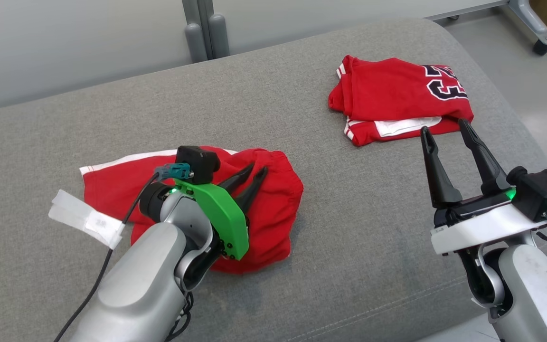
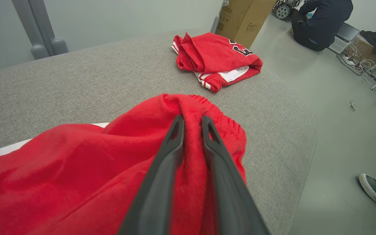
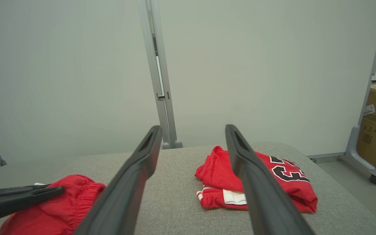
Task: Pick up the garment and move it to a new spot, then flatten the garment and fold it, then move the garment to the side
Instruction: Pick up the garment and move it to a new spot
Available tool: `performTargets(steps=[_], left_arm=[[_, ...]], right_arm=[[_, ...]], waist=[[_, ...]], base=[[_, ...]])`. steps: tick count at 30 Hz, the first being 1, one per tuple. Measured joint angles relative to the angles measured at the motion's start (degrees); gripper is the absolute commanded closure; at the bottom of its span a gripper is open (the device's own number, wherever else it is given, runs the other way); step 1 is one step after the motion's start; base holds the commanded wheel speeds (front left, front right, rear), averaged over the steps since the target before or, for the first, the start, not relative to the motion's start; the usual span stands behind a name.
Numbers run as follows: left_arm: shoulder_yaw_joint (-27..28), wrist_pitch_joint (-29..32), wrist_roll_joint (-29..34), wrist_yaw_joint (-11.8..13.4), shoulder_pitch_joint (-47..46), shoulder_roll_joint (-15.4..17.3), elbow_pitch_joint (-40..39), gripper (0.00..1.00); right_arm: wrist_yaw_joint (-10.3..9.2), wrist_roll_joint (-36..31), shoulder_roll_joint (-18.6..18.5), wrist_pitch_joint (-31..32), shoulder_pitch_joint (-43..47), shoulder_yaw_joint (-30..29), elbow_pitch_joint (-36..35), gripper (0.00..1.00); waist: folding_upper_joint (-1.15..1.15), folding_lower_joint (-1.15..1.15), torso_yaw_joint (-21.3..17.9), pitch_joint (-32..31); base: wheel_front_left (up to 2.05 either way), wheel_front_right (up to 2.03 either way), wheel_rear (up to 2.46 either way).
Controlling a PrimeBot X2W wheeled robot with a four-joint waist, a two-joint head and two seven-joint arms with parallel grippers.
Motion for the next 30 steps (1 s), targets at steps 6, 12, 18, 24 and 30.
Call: performTargets(steps=[6, 12, 18, 24, 30], left_arm=[[0.03, -1.52, 0.03, 0.00, 0.00, 0.00, -0.26, 0.00], [0.11, -2.88, 0.56, 0.00, -0.11, 0.14, -1.58, 0.00], [2.11, -4.72, 1.00, 0.08, -0.12, 1.30, -3.11, 0.00], [5.55, -7.81, 1.00, 1.41, 1.33, 4.60, -4.67, 0.00], [9.89, -12.14, 0.68, 5.14, 7.17, 8.14, -5.89, 0.00]], right_arm=[[-0.88, 0.15, -0.41, 0.00, 0.69, -1.43, -0.45, 0.00], [-0.88, 0.92, -0.48, 0.00, 1.68, -1.66, -0.45, 0.00], [-0.89, 1.93, -0.59, 0.10, 2.96, -2.10, -0.35, 0.00], [-0.87, 2.41, -0.78, 0.60, 4.14, -1.86, 0.58, 0.00], [-0.86, 2.41, -0.91, 1.07, 4.80, -1.44, 0.68, 0.00]], waist=[[0.00, 0.00, 0.37, 0.45], [0.00, 0.00, 2.15, 0.44], [0.00, 0.00, 4.63, 0.47], [0.00, 0.00, 7.73, 0.48], [0.00, 0.00, 9.88, -0.01]], base=[[0.00, 0.00, 0.00], [0.00, 0.00, 0.00], [0.00, 0.00, 0.00], [0.00, 0.00, 0.00], [0.00, 0.00, 0.00]])
